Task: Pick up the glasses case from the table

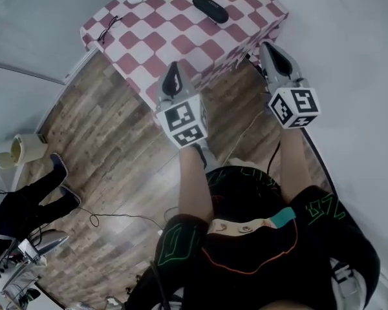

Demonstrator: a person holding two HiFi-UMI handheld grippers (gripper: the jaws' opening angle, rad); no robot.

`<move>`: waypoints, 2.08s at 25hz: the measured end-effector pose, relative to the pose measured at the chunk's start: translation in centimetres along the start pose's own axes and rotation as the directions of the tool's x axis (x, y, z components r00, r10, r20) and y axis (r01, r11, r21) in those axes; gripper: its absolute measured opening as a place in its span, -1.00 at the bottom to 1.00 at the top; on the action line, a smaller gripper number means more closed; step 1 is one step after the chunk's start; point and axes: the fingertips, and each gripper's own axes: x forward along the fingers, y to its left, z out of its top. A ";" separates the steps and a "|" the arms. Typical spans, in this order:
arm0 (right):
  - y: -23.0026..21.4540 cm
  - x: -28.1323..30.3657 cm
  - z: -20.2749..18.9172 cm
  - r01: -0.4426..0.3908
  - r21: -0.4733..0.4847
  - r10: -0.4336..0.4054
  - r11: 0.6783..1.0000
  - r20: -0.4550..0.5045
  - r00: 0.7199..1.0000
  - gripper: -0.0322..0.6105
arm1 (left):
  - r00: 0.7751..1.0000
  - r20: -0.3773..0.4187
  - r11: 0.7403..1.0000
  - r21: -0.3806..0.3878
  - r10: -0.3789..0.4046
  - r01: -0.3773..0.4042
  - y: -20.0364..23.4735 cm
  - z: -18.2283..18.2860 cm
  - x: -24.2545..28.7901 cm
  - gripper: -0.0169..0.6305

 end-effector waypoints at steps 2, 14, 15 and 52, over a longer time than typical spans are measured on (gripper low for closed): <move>-1.2 0.5 0.3 0.018 -0.008 -0.018 1.000 -0.007 1.000 -0.89 | 1.000 0.004 1.000 -0.002 -0.015 0.015 -0.4 0.5 1.3 -0.92; -7.3 3.9 1.8 0.089 -0.020 -0.089 0.996 0.015 0.996 -0.89 | 0.990 0.065 0.991 0.057 -0.126 0.122 -4.8 4.2 8.9 -0.92; -7.9 4.6 2.1 0.090 -0.018 -0.089 0.996 0.025 0.996 -0.89 | 0.990 0.072 0.991 0.066 -0.125 0.120 -4.9 4.7 9.6 -0.92; -12.0 33.9 -9.3 -0.438 0.135 0.458 0.889 -0.309 0.834 -0.69 | 0.952 -0.167 0.966 0.071 0.255 -0.247 -1.8 -1.1 29.7 -0.92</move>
